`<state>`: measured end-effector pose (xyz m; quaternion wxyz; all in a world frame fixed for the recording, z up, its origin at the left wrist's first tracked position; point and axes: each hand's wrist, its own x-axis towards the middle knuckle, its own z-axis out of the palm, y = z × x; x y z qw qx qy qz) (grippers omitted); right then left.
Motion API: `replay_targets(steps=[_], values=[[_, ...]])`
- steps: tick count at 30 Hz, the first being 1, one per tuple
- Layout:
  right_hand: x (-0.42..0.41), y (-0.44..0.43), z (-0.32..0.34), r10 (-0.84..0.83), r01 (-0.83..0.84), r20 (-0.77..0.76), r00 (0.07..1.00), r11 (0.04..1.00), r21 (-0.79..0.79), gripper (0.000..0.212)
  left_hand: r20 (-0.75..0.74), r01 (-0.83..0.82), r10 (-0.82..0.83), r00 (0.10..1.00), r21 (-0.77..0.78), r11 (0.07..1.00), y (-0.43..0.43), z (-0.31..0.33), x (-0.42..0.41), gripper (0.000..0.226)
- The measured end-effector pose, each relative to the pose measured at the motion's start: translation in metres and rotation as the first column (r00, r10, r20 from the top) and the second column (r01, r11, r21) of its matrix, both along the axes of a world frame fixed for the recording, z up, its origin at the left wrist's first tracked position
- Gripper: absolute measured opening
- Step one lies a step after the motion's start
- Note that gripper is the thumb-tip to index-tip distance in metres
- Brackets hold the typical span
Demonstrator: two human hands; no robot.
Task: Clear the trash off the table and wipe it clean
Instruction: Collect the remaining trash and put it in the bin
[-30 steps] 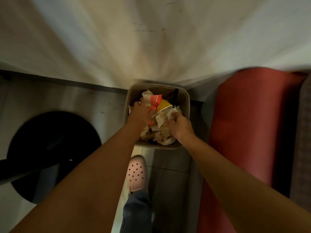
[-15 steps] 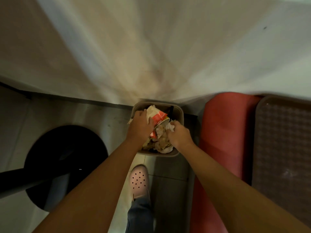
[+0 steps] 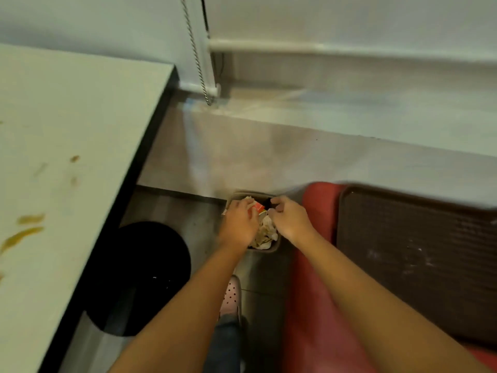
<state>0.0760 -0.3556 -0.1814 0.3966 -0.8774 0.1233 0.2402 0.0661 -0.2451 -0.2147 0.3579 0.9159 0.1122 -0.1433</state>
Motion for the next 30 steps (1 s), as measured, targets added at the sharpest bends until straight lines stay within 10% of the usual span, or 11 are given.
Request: replay_targets(steps=[15,30], values=[[-0.119,0.031,0.22,-0.008,-0.079,0.381,0.925,0.974,0.212,0.026,0.389,0.012,0.03,0.921,-0.105,0.994,0.059,0.224,-0.157,0.032],[-0.252,0.176,0.253,0.305,-0.419,0.327,0.895,0.827,0.376,0.015,0.454,-0.372,0.352,0.819,-0.048,0.927,0.218,0.274,-0.362,0.03]])
